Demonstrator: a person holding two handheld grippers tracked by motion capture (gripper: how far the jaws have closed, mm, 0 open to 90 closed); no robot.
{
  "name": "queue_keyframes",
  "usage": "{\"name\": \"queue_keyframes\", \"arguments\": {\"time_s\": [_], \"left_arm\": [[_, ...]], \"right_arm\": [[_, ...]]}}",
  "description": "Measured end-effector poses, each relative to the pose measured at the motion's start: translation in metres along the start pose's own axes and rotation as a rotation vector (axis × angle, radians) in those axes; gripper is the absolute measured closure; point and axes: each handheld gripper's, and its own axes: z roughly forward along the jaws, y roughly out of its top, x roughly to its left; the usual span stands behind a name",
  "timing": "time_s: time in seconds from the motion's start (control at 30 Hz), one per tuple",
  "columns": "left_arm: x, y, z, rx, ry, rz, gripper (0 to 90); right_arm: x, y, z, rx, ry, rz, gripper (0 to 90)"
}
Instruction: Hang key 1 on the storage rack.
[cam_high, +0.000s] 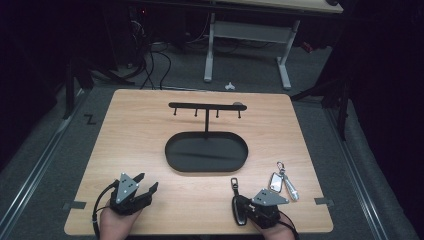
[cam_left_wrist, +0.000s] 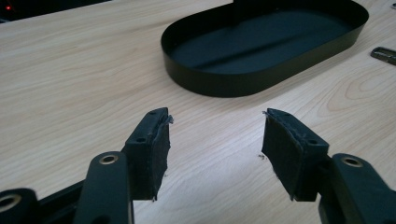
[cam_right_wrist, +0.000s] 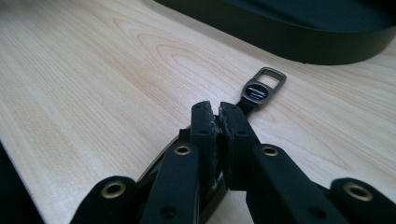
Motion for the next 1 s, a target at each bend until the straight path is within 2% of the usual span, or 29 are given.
{"name": "queue_keyframes", "arguments": {"time_s": [0.2, 0.33, 0.43, 0.63, 0.77, 0.87, 1.0], "left_arm": [[-0.007, 0.008, 0.014, -0.01, -0.012, 0.019, 40.6], [-0.01, 0.011, 0.02, -0.006, -0.022, 0.027, 40.1], [-0.011, 0.011, 0.021, -0.007, -0.025, 0.029, 40.0], [-0.01, 0.01, 0.02, -0.008, -0.028, 0.022, 40.0], [-0.009, 0.009, 0.019, -0.006, -0.028, 0.019, 40.0], [-0.007, 0.008, 0.018, -0.005, -0.027, 0.014, 40.0], [-0.007, 0.007, 0.017, -0.002, -0.024, 0.013, 39.9]], "right_arm": [[0.01, -0.005, -0.013, -0.009, 0.009, -0.021, 85.5], [0.016, -0.009, -0.013, 0.016, 0.011, -0.048, 86.5], [0.014, -0.011, -0.012, 0.022, 0.013, -0.037, 87.7], [0.006, -0.012, -0.015, 0.025, -0.028, -0.033, 88.2], [-0.004, -0.012, -0.018, 0.034, -0.082, -0.05, 88.1], [-0.016, -0.014, -0.022, 0.028, -0.107, -0.015, 88.1], [-0.025, -0.016, -0.025, 0.031, -0.127, 0.008, 88.1]]}}
